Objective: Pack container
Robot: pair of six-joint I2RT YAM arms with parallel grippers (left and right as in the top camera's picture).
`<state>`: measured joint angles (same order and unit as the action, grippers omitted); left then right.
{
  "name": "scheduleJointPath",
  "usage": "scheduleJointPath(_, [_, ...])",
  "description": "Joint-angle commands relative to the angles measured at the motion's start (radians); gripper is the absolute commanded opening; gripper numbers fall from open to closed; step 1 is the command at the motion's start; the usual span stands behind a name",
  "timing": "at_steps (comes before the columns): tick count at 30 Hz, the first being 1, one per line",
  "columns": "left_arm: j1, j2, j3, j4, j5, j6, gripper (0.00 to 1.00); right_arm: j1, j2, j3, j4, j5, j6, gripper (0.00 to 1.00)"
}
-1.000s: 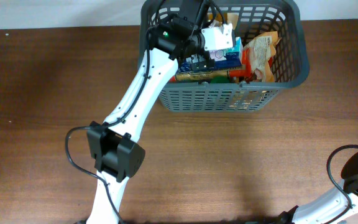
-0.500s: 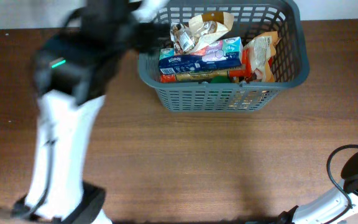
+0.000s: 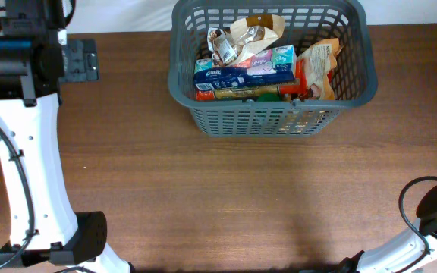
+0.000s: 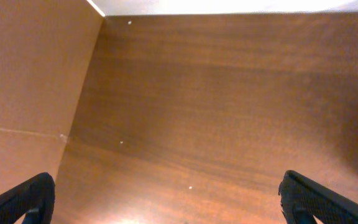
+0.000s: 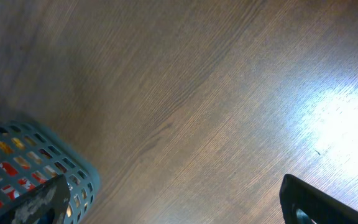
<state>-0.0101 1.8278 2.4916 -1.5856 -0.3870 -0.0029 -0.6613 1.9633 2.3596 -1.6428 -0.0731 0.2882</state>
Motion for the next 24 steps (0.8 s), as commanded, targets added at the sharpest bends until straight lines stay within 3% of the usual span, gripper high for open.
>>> scheduleJointPath(1, [0.008, -0.008, 0.002, 0.021, 0.042, -0.035, 0.99, 0.000, 0.003, -0.004, 0.000, -0.002, 0.008, 0.99])
scheduleJointPath(10, [0.006, -0.008, 0.002, 0.021, 0.043, -0.035, 0.99, 0.053, -0.040, -0.003, 0.000, -0.002, 0.008, 0.99])
scheduleJointPath(24, [0.006, -0.008, 0.002, 0.021, 0.043, -0.035, 0.99, 0.447, -0.444, -0.072, 0.000, 0.020, -0.011, 0.99])
